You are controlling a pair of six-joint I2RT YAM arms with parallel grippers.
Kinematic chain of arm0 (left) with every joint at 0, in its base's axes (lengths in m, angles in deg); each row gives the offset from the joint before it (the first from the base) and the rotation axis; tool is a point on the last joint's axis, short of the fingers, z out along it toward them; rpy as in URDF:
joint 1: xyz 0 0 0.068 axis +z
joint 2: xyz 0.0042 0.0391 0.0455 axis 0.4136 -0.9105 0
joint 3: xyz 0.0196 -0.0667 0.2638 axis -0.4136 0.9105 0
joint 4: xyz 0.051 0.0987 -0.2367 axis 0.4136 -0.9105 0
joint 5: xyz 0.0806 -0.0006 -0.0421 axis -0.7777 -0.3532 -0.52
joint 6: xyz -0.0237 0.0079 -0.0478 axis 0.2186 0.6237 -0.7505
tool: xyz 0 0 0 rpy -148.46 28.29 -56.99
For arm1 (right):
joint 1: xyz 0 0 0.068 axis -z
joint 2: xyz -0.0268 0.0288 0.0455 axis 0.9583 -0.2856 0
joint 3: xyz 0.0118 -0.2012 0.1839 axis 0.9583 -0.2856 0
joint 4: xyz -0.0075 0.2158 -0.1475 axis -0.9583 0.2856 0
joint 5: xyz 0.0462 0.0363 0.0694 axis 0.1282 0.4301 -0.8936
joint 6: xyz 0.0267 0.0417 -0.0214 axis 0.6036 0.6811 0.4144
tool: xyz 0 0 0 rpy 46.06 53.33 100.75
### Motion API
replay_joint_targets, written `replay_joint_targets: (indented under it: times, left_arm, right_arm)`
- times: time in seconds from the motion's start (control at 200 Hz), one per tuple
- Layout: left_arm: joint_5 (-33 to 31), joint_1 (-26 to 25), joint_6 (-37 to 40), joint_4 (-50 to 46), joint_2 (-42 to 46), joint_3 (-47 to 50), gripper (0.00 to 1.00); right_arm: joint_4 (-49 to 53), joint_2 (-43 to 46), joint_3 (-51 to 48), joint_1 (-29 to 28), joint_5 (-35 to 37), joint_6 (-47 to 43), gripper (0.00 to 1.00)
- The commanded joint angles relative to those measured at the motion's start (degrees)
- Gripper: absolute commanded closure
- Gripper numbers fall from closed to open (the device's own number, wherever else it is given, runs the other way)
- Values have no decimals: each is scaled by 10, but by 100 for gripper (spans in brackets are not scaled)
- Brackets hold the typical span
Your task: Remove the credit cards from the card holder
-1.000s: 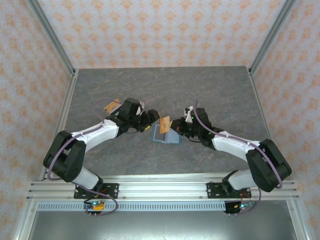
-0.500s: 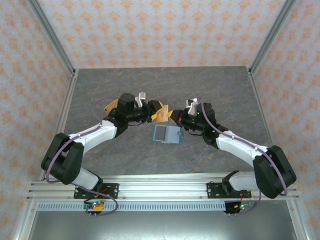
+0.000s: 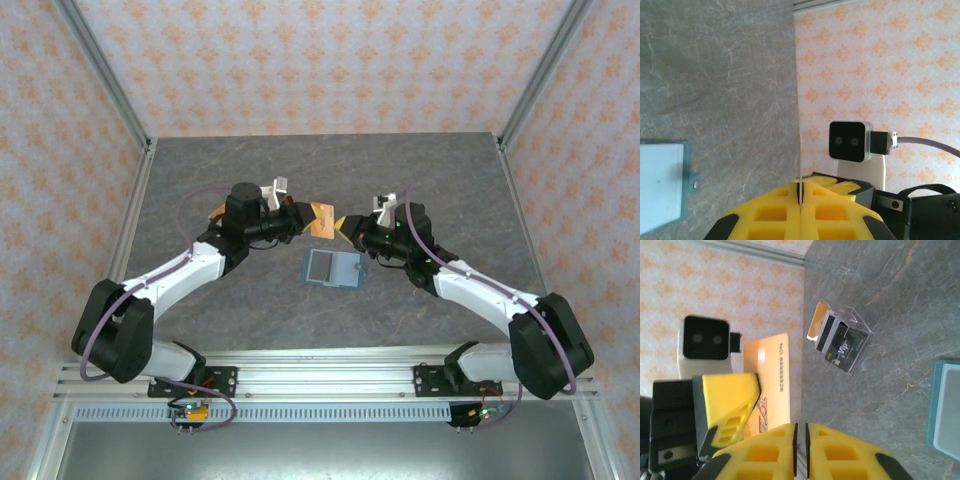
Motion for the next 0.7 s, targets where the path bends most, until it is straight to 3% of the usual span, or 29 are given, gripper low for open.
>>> replay_joint_targets:
  times: [0.0, 0.08, 0.185, 0.305, 0.375, 0.43, 0.696]
  left_arm:
    - [-7, 2, 83, -75, 25, -36, 100]
    - [-34, 4, 131, -137, 31, -51, 100]
    - [-86, 5, 213, -236, 39, -82, 100]
    - [-195, 6, 344, -374, 44, -141, 100]
    - [-282, 9, 397, -400, 56, -146, 100]
    - [-327, 21, 428, -406, 63, -144, 100]
    - [-399, 93, 565, -455, 49, -181, 100]
  right_arm:
    - [76, 19, 23, 3, 35, -43, 58]
    - [162, 34, 39, 3, 84, -86, 39]
    - [273, 40, 71, 3, 142, -142, 25]
    - [350, 34, 93, 4, 203, -194, 12]
    - [365, 33, 95, 5, 226, -215, 4]
    - [365, 32, 95, 4, 234, -229, 2]
    - [355, -11, 110, 15, 223, -277, 0]
